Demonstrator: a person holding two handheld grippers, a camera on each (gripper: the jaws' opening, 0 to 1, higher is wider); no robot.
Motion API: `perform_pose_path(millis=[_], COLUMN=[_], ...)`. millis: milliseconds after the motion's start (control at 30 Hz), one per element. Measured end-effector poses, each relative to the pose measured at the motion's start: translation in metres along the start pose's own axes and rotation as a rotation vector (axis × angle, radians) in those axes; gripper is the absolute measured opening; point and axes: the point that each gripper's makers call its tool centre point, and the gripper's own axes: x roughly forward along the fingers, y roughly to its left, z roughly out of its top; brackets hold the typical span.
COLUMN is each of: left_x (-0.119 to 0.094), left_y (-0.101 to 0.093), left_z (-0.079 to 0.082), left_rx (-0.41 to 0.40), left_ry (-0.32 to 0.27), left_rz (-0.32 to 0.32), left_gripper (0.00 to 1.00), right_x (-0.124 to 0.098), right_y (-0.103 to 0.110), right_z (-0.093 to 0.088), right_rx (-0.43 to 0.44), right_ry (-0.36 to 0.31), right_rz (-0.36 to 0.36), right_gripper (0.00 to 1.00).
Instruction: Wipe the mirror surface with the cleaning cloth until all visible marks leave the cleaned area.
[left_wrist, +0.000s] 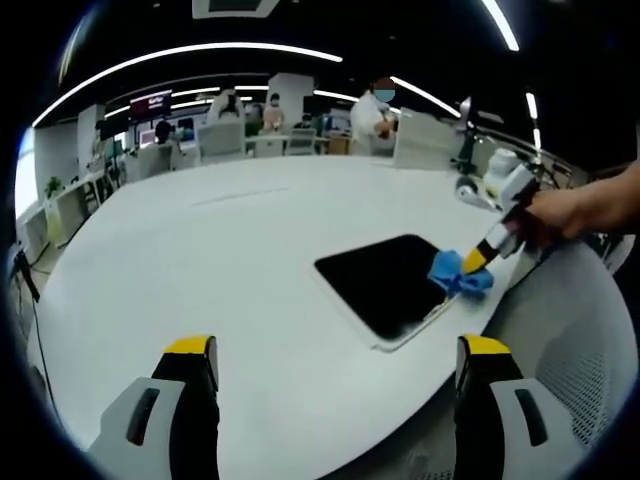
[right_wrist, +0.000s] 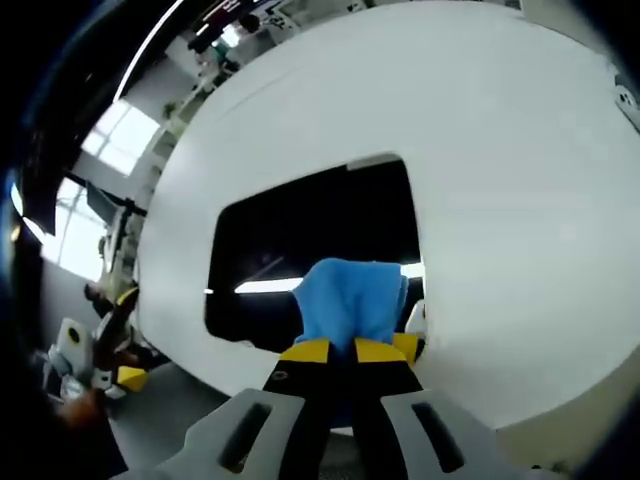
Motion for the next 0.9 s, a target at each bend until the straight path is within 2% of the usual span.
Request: perform_pose_path(millis=[700,900], left_x=[0.001,0.001], left_y=[-0.003,-0.002], left_z=[0.000,-0.001], left_rx=[0.014,0.021], left_ry=[0.000,0.008], left_rz=[-0.012,-0.009], left_gripper=[0.99,0.99], right_x=[0.026,0.032], right_y=[0.059,0.072], right_z=[-0.004,-0.005], right_rx=[-0.093,-0.093], right_ry=[0.044,0.048], right_rz=[0.023,0.032], right_gripper=[0.01,0.01])
